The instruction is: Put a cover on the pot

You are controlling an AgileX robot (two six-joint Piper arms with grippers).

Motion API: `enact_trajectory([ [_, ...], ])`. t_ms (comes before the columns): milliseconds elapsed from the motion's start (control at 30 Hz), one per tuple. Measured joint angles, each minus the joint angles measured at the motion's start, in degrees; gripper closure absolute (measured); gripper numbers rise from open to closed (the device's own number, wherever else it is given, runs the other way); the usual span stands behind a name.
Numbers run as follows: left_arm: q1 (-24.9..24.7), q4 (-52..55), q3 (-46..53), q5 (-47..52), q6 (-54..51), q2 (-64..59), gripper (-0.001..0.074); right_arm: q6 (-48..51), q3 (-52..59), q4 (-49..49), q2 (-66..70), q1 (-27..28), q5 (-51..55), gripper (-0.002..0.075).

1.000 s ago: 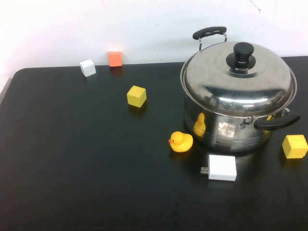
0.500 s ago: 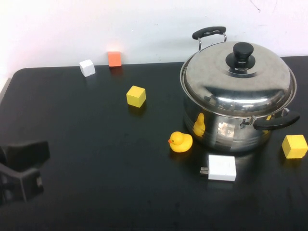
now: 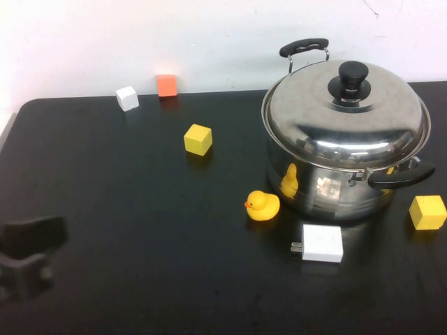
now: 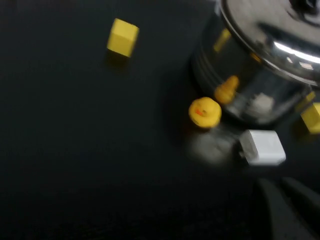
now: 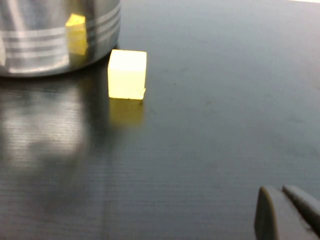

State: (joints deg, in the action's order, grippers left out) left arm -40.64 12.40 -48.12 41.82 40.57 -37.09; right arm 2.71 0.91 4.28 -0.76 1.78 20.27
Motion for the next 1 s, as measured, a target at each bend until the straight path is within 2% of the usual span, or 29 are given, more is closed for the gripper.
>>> enact_trajectory([
  [100,5.2,-1.6,1.9,0.0,0.0,4.1,0.0735,0.0,0.0,0.0,0.0,0.0,0.0,0.0728],
  [333,22.0,-2.3,12.6,-3.3,0.0,18.1,0.0735,0.0,0.0,0.0,0.0,0.0,0.0,0.0728],
  [433,27.7,-2.3,20.3,-9.4,-0.1,23.3,0.0735,0.0,0.0,0.0,0.0,0.0,0.0,0.0728],
  [567,32.9,-2.3,31.6,-23.1,-0.6,28.4,0.0735,0.0,0.0,0.0,0.0,0.0,0.0,0.0728],
  [767,35.9,-1.8,48.1,-46.5,-1.1,33.0,0.0735,0.0,0.0,0.0,0.0,0.0,0.0,0.0728],
  [1000,35.9,-0.8,49.3,-40.9,0.0,34.6,0.0735,0.0,0.0,0.0,0.0,0.0,0.0,0.0728],
])
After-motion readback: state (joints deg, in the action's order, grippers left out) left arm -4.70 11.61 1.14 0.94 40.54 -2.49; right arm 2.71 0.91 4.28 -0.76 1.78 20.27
